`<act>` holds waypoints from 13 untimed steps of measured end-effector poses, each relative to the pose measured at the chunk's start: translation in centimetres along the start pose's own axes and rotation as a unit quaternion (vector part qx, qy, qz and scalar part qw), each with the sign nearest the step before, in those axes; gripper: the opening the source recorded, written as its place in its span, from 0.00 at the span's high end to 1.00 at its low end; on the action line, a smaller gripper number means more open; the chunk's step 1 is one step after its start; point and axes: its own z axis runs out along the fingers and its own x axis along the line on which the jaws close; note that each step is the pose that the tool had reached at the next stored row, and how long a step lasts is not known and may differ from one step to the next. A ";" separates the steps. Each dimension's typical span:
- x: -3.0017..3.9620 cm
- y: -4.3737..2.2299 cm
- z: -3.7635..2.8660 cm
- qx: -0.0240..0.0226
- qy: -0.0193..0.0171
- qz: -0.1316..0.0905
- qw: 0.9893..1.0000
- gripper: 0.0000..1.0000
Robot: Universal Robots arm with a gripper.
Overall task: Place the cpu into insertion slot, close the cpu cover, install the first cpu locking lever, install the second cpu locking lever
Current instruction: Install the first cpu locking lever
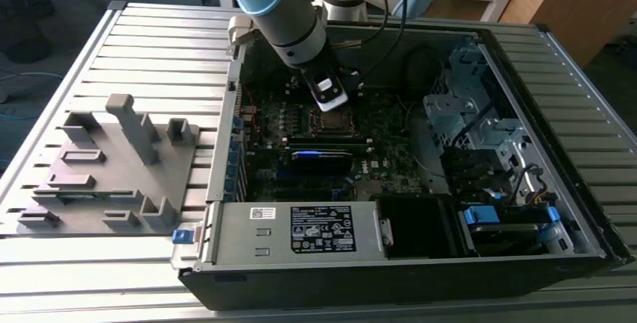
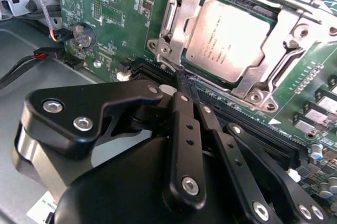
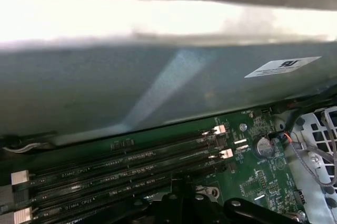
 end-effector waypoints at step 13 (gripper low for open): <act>-0.28 -0.68 -0.15 -0.013 0.003 0.006 1.000 0.89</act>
